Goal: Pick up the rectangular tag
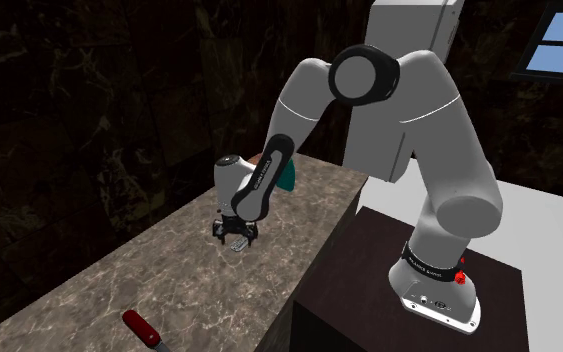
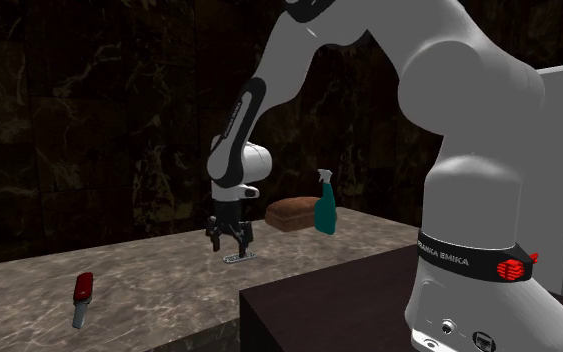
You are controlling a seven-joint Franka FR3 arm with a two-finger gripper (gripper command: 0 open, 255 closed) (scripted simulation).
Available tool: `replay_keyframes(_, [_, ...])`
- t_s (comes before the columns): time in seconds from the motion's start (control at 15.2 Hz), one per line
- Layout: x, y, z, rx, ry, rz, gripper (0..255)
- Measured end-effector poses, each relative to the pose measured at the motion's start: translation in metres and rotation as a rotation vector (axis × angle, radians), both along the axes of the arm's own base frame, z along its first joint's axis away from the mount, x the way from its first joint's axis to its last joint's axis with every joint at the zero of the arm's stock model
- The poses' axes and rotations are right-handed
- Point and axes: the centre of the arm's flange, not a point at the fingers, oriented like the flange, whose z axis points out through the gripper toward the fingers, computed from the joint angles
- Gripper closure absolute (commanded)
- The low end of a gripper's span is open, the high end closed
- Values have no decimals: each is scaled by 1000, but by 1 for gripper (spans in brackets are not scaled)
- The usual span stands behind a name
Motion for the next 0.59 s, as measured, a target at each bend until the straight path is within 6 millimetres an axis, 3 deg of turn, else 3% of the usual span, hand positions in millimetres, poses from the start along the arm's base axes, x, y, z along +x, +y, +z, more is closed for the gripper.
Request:
replay_keyframes(0.2, [0, -1, -15, 0, 0, -1, 0])
replay_keyframes(0.26, [1, -1, -17, 0, 0, -1, 255])
replay_keyframes(0.59, [3, 0, -17, 1, -3, 1, 255])
